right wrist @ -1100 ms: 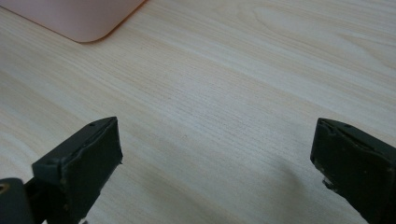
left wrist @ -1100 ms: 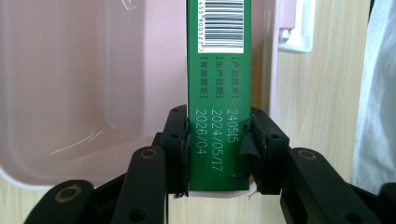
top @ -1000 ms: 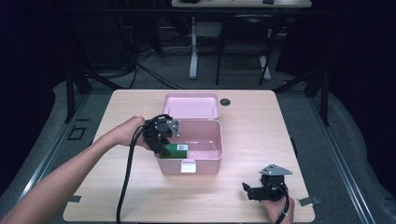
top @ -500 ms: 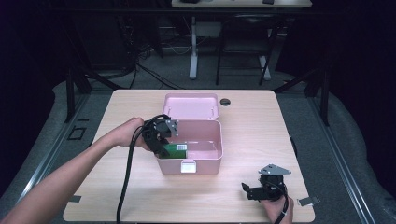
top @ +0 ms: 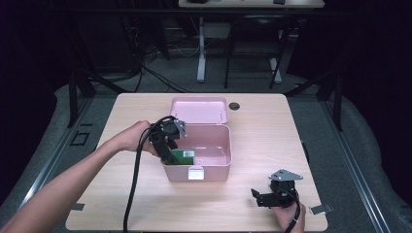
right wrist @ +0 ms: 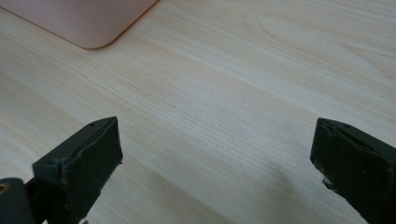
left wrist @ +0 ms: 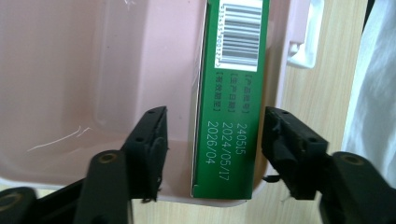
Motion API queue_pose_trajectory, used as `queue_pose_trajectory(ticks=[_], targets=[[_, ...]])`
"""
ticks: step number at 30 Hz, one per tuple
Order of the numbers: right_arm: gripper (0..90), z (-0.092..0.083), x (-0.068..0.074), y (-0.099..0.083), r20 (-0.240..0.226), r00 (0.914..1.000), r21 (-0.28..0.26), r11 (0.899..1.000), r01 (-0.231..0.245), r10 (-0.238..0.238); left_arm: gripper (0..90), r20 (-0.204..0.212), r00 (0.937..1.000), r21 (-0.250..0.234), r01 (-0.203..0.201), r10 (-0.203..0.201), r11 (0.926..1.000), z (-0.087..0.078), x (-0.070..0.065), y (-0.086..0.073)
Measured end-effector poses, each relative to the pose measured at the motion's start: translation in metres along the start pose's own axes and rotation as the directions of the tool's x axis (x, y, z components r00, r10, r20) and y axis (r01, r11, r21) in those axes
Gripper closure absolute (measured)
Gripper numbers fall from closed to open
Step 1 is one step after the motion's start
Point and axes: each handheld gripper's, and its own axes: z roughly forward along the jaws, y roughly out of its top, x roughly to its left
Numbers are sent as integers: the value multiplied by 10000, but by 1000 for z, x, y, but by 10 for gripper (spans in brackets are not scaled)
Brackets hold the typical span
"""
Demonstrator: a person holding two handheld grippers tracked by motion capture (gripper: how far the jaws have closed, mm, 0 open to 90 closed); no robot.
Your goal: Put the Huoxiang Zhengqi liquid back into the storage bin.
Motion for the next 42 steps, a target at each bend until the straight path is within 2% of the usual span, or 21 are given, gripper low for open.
queue_pose_trajectory(ticks=[6,9,11,18,21,25,26,28,32,35,37,39,42], targets=[[13,0,-1,0,-56,10000,-38,10000,-63,63,271,-70,9992,-144,389,-390,9991,-7,3,-2],[13,1,-1,0,-161,9998,13,9999,-104,104,229,-35,9982,-366,603,-605,9975,-12,5,-4],[13,2,-1,2,-207,9997,-38,9999,-133,132,184,-13,9981,-411,611,-612,9973,-15,5,-6],[13,1,0,9,-461,9986,-90,9996,-266,261,125,-195,9962,-710,836,-852,9940,-27,6,-10],[14,1,-1,13,-566,9979,-10,9995,-313,312,78,-274,9938,-969,1047,-1078,9898,-33,8,-12],[16,0,-1,18,-789,9964,24,9995,-315,316,31,-426,9905,-994,1263,-1310,9870,-39,11,-12],[16,0,-1,20,-839,9959,42,9994,-338,340,22,-560,9885,-984,1343,-1402,9860,-40,13,-13],[18,-1,-1,24,-966,9943,139,9990,-430,441,5,-564,9858,-983,1521,-1581,9835,-42,15,-14],[25,-2,-1,32,-1059,9935,65,9991,-420,424,3,-684,9786,-1282,1844,-1941,9745,-48,23,-19],[26,-3,-2,38,-1122,9927,123,9990,-441,452,2,-824,9706,-1425,2130,-2260,9666,-51,29,-24],[24,-5,-2,41,-1172,9920,105,9989,-462,471,2,-913,9631,-1517,2377,-2531,9594,-51,34,-28],[25,-8,-3,45,-1253,9906,48,9984,-555,557,2,-897,9594,-1510,2524,-2675,9558,-51,37,-31],[25,-11,-5,50,-1411,9880,41,9980,-625,624,2,-1002,9476,-1557,2862,-3034,9454,-51,43,-35]])
